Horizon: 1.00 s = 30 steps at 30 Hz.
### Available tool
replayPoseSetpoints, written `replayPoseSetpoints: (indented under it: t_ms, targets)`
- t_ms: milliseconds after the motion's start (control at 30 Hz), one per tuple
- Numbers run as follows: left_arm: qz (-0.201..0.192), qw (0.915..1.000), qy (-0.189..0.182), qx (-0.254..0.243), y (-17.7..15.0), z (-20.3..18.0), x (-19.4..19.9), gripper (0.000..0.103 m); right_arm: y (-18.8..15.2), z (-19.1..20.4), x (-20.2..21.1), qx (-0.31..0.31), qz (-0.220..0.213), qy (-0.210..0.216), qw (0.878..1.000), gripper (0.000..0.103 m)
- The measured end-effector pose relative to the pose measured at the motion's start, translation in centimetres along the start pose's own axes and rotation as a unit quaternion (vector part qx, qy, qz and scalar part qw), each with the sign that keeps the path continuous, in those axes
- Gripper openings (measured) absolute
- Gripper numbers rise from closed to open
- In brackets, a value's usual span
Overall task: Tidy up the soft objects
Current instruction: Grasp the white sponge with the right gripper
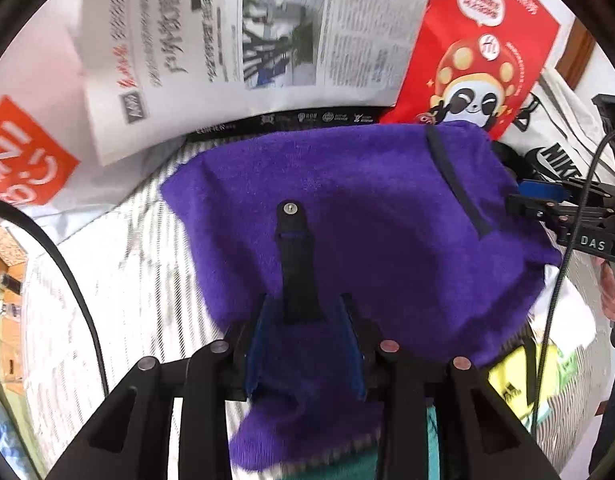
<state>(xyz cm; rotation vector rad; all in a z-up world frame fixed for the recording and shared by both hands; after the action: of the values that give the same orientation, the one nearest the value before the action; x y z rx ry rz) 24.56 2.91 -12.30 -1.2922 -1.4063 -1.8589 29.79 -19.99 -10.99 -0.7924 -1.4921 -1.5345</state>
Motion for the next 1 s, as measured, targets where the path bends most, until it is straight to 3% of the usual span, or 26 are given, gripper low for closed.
replayPoseSetpoints:
  t_ms: [167,333,533,733,767,800,1000]
  targets:
    - [-0.019,0.9998,-0.001,-0.002,-1.4,-1.0,3.4,0.040,-2.1,-0.4,3.1,-0.014,-0.027,0.003,1.000,0.046]
    - [-0.029,0.9995,-0.002,-0.009,-3.2,-2.3,5.5,0.040,-4.9,-0.8,5.8,-0.032,-0.045,0.010,0.998,0.055]
    - [-0.046,0.9985,-0.027,-0.013,-5.2,-4.6,6.7,0.040,-9.0,-1.5,5.7,-0.026,-0.040,-0.020,0.999,0.056]
    - [-0.043,0.9982,-0.035,-0.024,-7.4,-6.3,7.2,0.040,-12.4,-2.4,4.2,-0.025,-0.018,-0.009,0.999,0.056]
    - [-0.042,0.9983,-0.036,-0.022,-7.6,-6.3,7.1,0.040,-12.8,-2.3,3.8,-0.022,-0.012,-0.002,1.000,0.053]
    - [-0.040,0.9982,-0.039,-0.021,-7.8,-6.5,7.1,0.040,-13.2,-2.3,3.6,-0.019,-0.013,-0.004,1.000,0.038]
    - [-0.036,0.9981,-0.048,-0.015,-8.7,-6.7,6.7,0.040,-14.3,-1.4,4.5,-0.009,-0.025,0.022,0.999,0.035]
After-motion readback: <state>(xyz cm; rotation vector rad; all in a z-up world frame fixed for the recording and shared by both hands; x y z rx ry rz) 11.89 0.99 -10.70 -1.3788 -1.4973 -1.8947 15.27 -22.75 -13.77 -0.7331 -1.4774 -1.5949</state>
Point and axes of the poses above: each gripper's, at about its wrist camera, not at the fingertips, and x roughly against the way its jaws point, z to its left, y to its top, the point moved 4 cm from there along -x, roughly the way its jaws point, and after that the axes turned 14 degrees about -x, right-handed, at the moved point
